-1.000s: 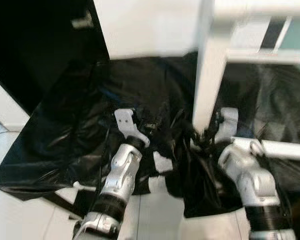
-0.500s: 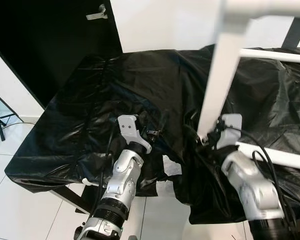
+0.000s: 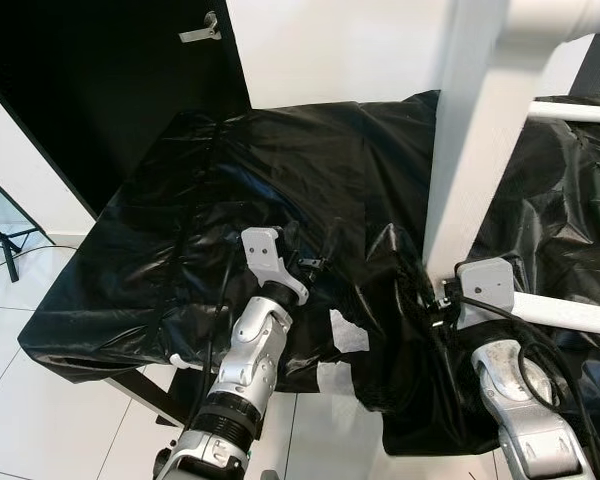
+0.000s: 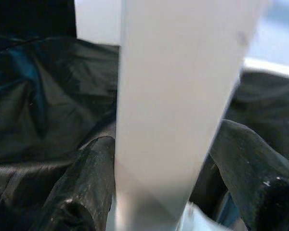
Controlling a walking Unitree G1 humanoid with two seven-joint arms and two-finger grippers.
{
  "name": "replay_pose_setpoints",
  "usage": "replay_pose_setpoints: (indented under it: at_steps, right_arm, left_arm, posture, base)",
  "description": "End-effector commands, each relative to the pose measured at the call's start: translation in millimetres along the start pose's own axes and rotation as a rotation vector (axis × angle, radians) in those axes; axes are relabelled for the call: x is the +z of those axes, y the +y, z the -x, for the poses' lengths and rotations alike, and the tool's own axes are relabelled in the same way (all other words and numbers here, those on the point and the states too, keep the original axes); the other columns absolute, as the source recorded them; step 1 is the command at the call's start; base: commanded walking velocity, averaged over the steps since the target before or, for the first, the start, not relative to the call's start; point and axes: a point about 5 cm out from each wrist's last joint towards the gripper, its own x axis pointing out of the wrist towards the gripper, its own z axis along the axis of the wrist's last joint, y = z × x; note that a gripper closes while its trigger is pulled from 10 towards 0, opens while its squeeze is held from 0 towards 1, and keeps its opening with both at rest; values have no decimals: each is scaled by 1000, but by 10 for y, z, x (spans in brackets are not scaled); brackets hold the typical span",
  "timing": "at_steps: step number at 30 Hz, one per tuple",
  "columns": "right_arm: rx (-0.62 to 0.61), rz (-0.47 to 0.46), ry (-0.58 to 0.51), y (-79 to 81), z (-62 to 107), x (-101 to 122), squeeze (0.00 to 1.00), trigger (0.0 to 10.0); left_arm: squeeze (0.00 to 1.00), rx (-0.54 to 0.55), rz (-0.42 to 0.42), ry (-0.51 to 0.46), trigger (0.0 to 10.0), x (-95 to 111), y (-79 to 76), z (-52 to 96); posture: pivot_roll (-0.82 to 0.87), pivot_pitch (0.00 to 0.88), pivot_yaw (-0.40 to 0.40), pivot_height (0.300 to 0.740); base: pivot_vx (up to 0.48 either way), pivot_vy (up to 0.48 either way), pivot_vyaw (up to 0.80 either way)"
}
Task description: Building children table
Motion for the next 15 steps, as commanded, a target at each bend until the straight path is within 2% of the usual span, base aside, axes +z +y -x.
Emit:
replay_pose_setpoints:
  at_steps: [1,3,5,6,9,13,15]
  right_arm:
    - [-50,44,-41,-49,-38,50,0,10000]
    - [-16,86,-85,26,-133,116,0,10000]
    - [-8,96,-102,59,-153,133,0,10000]
    - [-17,126,-140,109,-186,176,0,10000]
    - [-85,166,-182,88,-323,249,0,10000]
    - [-79,177,-200,152,-341,273,0,10000]
    - [-105,178,-181,133,-290,225,0,10000]
  left_arm:
    - [0,-210,-15,4,10000,0,-88,3]
    - [0,-214,-18,3,10000,-1,-96,-4]
    - [0,-212,-19,3,10000,-2,-94,-1]
    - [0,-210,-20,4,10000,-10,-92,14]
    - [0,-202,-19,3,10000,-17,-88,19]
    - [0,-194,-19,5,10000,-24,-75,30]
    - [0,-191,-19,9,10000,-32,-69,46]
  posture:
    - [2,0,111,740]
    - [8,0,108,740]
    - [10,0,108,740]
    - [11,0,107,740]
    - [16,0,103,740]
    - [21,0,100,740]
    - [24,0,99,740]
  base:
    - [0,0,0]
    - [0,0,0]
    - [0,0,0]
    - [0,0,0]
    - [0,0,0]
    - [0,0,0]
    - [0,0,0]
